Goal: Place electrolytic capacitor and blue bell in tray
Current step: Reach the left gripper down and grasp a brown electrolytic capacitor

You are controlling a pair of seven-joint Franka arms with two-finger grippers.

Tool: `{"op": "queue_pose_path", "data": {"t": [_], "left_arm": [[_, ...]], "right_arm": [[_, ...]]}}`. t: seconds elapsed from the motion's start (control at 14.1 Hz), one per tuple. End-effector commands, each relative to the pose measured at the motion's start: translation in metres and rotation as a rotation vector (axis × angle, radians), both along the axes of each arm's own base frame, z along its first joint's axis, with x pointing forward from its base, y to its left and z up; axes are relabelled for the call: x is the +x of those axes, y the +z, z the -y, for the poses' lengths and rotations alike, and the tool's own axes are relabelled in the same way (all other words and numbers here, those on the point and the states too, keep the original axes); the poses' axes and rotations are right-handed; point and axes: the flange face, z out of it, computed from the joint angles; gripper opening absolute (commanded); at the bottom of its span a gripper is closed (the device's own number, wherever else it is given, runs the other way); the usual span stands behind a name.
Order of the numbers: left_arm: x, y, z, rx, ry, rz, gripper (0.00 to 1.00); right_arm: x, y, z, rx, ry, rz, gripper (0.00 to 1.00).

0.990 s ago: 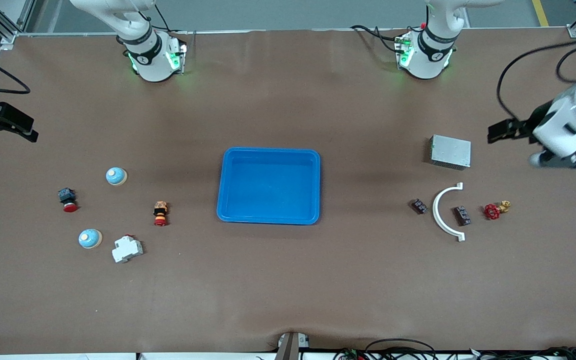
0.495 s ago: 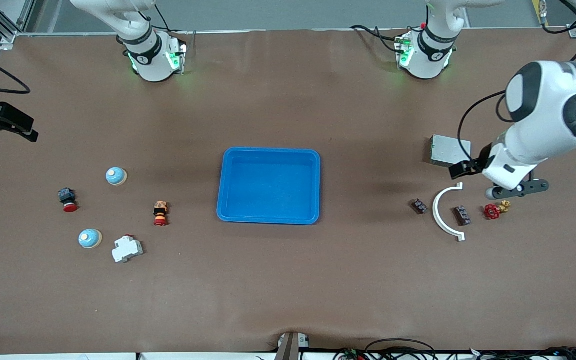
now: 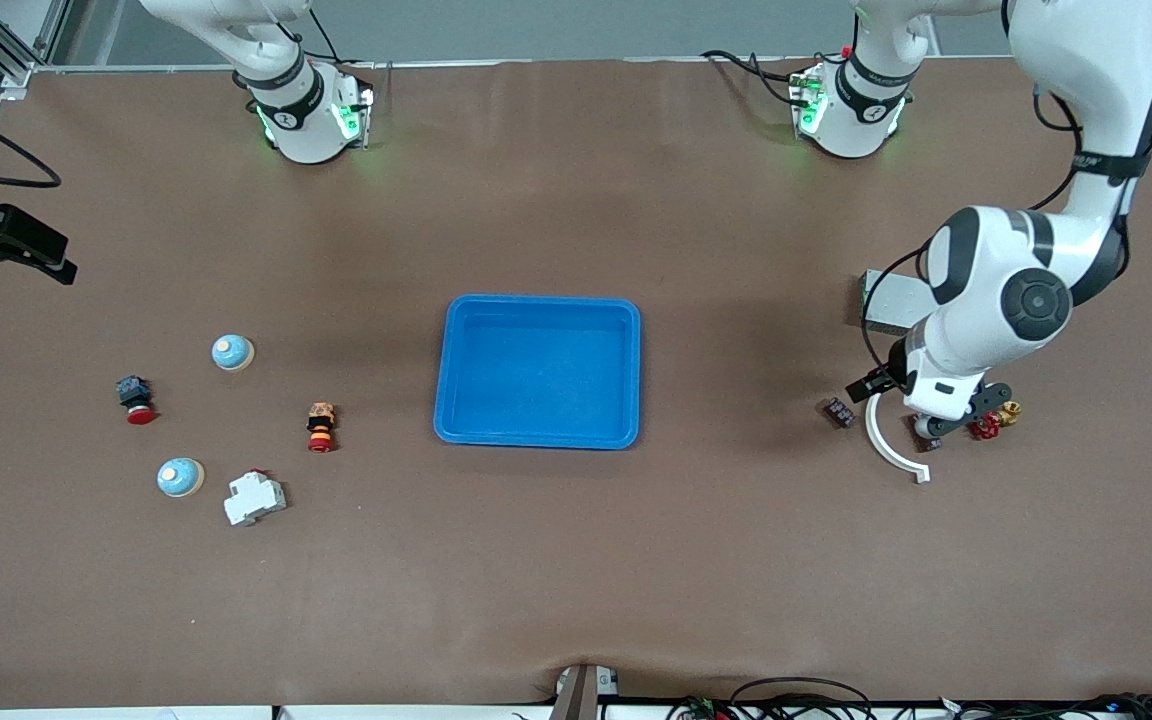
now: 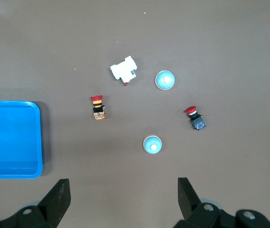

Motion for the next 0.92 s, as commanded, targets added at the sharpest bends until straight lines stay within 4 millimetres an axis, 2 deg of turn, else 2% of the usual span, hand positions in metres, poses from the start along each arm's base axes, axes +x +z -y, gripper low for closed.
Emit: {"op": "queue_pose_path", "data": {"t": [0.0,0.21,0.28,0.57,0.78,0.85], "left_arm": [[-0.009,-0.025,0.000,-0.011,0.081,0.038,0.86],[-0.006,-0.052,-0.006,-0.020,0.153,0.060,0.85],[-0.005,-0.061,-0.001,-0.024,0.176,0.070,0.85],[-0.003,-0.072,0.003,-0.028,0.204,0.079,0.82],[-0.004,-0.082,0.004,-0.030,0.204,0.080,0.62],[-0.004,-0.083,0.004,-0.030,0.206,0.080,0.47]], "right_arm": [[0.001,0.004,0.001,-0.010,-0.006,0.003,1.00],[0.000,0.005,0.001,-0.010,-0.006,0.004,1.00],[0.000,0.005,0.001,-0.010,-0.008,0.004,1.00],[0.000,0.005,0.001,-0.010,-0.008,0.004,1.00],[0.000,0.005,0.001,-0.010,-0.006,0.004,1.00],[0.000,0.005,0.001,-0.010,-0.006,0.004,1.00]]}}
